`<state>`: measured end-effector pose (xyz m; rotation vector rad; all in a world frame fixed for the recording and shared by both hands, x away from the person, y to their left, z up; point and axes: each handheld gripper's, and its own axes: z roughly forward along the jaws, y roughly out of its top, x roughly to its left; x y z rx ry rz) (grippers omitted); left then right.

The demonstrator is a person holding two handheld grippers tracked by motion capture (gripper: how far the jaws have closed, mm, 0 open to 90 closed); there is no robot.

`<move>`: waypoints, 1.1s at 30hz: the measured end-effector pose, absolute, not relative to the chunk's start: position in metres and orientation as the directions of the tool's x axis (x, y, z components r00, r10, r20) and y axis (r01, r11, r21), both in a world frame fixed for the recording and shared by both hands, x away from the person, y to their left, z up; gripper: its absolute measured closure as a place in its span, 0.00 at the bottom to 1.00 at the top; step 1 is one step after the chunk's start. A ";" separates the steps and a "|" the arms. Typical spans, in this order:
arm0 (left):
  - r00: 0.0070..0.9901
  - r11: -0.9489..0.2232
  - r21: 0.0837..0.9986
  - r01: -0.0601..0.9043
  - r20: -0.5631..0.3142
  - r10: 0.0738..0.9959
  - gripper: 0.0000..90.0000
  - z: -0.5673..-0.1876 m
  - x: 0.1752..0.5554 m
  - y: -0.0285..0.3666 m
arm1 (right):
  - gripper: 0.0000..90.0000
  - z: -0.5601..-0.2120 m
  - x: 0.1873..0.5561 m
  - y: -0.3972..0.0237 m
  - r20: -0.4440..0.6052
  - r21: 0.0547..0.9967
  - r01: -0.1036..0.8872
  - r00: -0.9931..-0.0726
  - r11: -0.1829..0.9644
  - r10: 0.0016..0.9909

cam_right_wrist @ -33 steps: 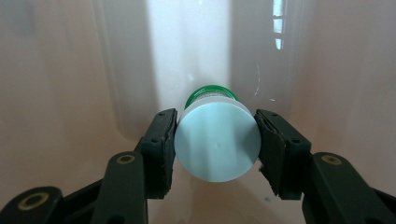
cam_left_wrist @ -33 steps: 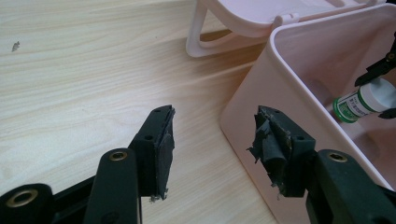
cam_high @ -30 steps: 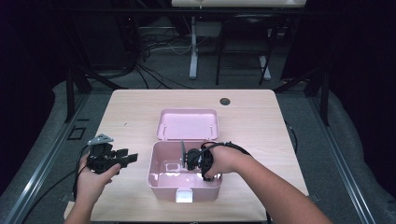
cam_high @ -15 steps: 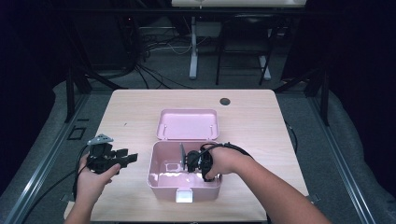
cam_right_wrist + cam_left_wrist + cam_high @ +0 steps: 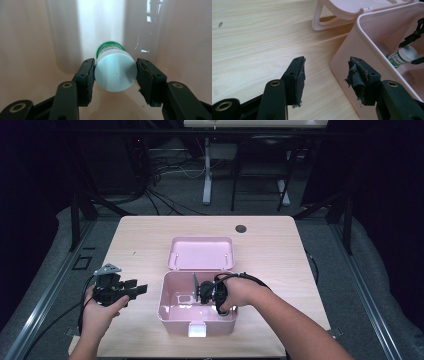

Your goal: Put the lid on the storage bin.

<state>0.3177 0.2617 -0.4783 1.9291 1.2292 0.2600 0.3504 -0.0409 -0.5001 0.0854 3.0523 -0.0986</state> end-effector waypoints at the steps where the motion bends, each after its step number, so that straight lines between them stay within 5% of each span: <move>1: 0.503 -0.193 0.724 0.662 -0.239 0.830 0.53 -0.478 0.318 0.262 | 0.55 -0.500 0.351 -0.041 -0.089 -0.061 0.059 -0.995 0.996 0.053; 33: 0.508 -0.201 0.720 0.664 -0.237 0.828 0.52 -0.480 0.318 0.260 | 0.55 -0.468 0.349 -0.049 -0.104 0.019 0.099 -0.990 0.995 0.100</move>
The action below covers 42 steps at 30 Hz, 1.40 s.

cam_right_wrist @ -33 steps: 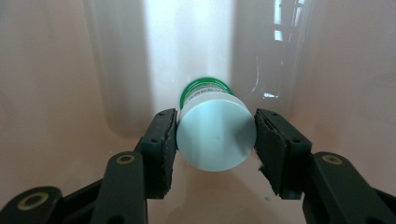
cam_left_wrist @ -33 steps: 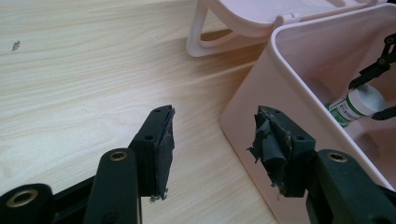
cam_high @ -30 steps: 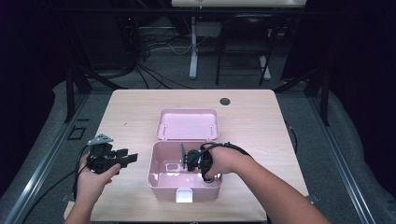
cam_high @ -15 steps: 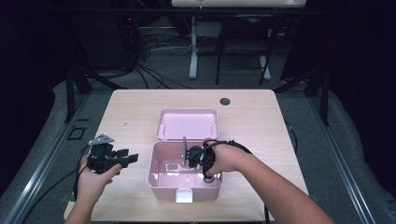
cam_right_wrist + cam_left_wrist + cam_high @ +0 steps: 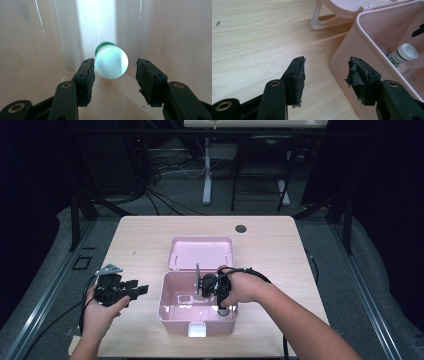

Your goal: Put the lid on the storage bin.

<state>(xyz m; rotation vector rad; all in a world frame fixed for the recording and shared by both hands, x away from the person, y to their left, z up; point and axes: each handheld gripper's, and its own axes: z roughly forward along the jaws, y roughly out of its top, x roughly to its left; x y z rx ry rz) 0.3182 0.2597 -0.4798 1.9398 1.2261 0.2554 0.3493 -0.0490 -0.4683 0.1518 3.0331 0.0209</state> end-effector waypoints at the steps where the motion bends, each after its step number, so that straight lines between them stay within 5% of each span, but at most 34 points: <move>1: 0.508 -0.202 0.720 0.665 -0.237 0.828 0.52 -0.480 0.318 0.260 | 0.55 -0.468 0.349 -0.049 -0.105 0.017 0.097 -0.990 0.995 0.098; 25: 0.522 -0.208 0.725 0.657 -0.239 0.819 0.52 -0.478 0.319 0.257 | 0.54 -0.444 0.348 -0.059 -0.123 0.082 0.126 -0.983 0.989 0.136; 42: 0.543 -0.227 0.729 0.646 -0.229 0.808 0.52 -0.476 0.316 0.248 | 0.51 -0.428 0.348 -0.083 -0.115 0.207 0.244 -0.956 0.947 0.271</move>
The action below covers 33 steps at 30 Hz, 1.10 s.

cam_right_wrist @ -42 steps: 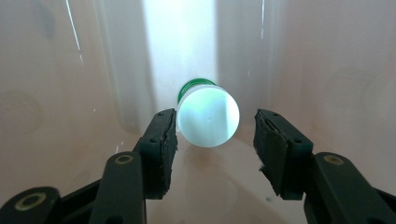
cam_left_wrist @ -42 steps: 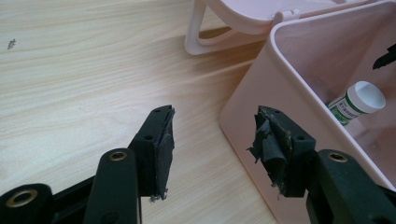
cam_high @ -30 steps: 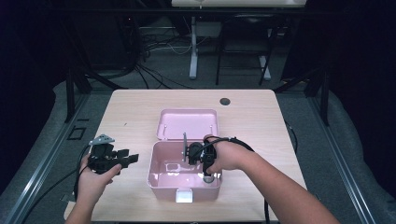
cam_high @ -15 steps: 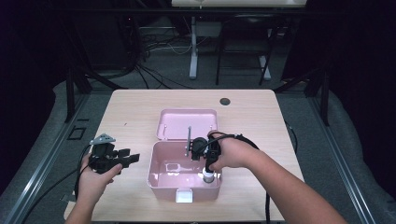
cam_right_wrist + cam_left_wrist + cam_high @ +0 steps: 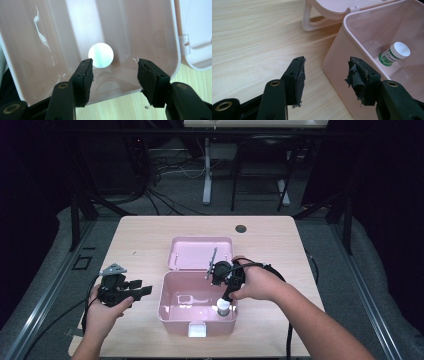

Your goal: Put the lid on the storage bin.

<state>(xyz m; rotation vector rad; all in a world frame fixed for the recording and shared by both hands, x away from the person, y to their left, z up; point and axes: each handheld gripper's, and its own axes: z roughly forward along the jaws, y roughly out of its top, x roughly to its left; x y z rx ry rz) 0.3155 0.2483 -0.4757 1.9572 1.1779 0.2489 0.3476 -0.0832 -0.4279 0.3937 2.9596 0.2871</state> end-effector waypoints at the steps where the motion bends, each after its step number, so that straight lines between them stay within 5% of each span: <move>1: 0.543 -0.227 0.729 0.646 -0.229 0.808 0.53 -0.475 0.315 0.248 | 0.51 -0.428 0.347 -0.085 -0.113 0.208 0.252 -0.954 0.945 0.279; 33: 0.640 -0.305 0.754 0.582 -0.192 0.744 0.59 -0.464 0.303 0.225 | 0.51 -0.417 0.366 -0.118 -0.117 0.463 0.538 -0.750 0.704 0.651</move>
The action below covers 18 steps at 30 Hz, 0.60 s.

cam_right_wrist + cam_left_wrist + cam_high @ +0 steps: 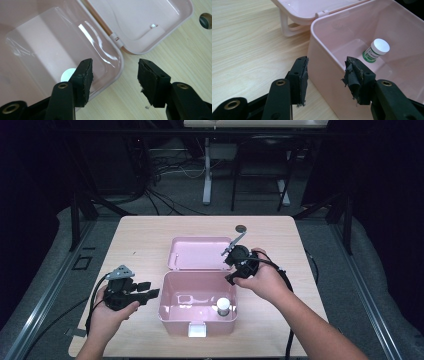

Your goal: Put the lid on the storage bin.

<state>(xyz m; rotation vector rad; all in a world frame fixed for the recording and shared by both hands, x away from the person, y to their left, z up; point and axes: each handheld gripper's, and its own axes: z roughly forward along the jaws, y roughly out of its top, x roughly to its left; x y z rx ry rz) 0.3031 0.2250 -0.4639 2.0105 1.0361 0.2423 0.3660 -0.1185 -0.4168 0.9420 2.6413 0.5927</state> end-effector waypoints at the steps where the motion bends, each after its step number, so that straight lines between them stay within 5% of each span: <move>1: 0.640 -0.305 0.754 0.582 -0.192 0.744 0.59 -0.464 0.303 0.225 | 0.51 -0.417 0.366 -0.118 -0.117 0.463 0.538 -0.750 0.704 0.651; 18: 0.679 -0.369 0.739 0.564 -0.161 0.716 0.64 -0.472 0.300 0.207 | 0.64 -0.425 0.376 -0.128 -0.049 0.533 0.590 -0.694 0.607 0.718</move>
